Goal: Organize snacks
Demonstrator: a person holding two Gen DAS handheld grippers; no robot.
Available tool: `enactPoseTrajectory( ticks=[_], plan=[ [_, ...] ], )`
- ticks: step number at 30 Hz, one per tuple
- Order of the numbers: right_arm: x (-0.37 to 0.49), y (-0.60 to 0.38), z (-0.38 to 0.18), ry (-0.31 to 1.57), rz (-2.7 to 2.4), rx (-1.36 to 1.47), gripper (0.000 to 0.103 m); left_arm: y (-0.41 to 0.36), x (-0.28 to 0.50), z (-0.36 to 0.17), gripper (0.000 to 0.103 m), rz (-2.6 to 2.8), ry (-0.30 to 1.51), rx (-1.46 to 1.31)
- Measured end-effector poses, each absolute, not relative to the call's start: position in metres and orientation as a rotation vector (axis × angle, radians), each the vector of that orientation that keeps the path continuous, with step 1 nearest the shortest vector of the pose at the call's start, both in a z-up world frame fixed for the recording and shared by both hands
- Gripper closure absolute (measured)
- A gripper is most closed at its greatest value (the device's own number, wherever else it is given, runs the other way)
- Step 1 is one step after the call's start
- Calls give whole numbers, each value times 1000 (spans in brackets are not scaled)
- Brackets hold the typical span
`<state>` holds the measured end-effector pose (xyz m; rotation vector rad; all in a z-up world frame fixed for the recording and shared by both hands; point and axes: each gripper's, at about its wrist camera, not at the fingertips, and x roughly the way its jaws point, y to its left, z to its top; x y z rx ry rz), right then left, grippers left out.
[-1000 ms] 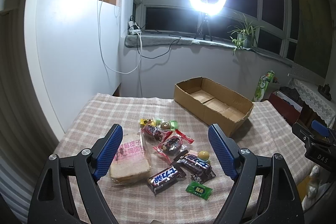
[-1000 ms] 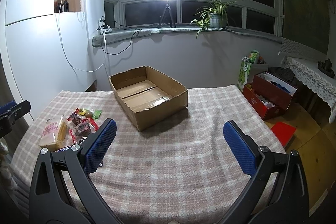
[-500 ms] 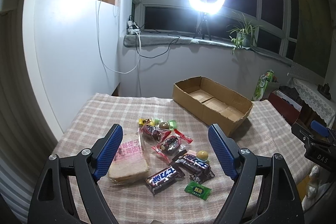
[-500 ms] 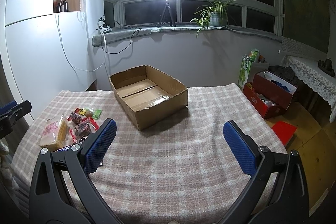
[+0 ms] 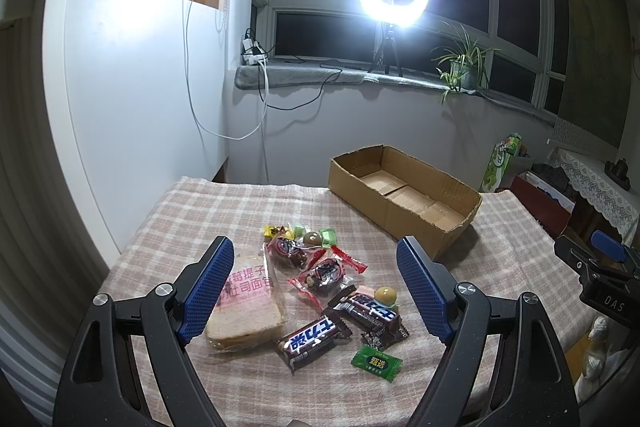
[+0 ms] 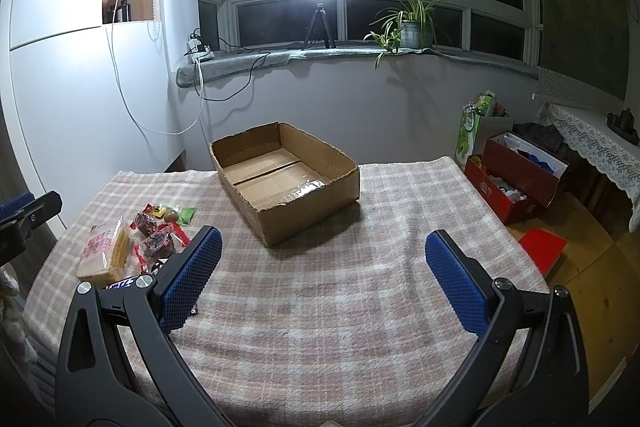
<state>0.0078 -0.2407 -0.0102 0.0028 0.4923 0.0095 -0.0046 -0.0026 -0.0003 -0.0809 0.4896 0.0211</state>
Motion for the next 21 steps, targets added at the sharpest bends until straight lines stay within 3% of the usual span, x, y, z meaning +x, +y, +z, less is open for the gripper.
enactPoseTrajectory(
  ticks=[21],
  plan=[
    [8,-238,-17,509,24,3,0,-3,-3,-4,19,16,500,-81]
  ],
)
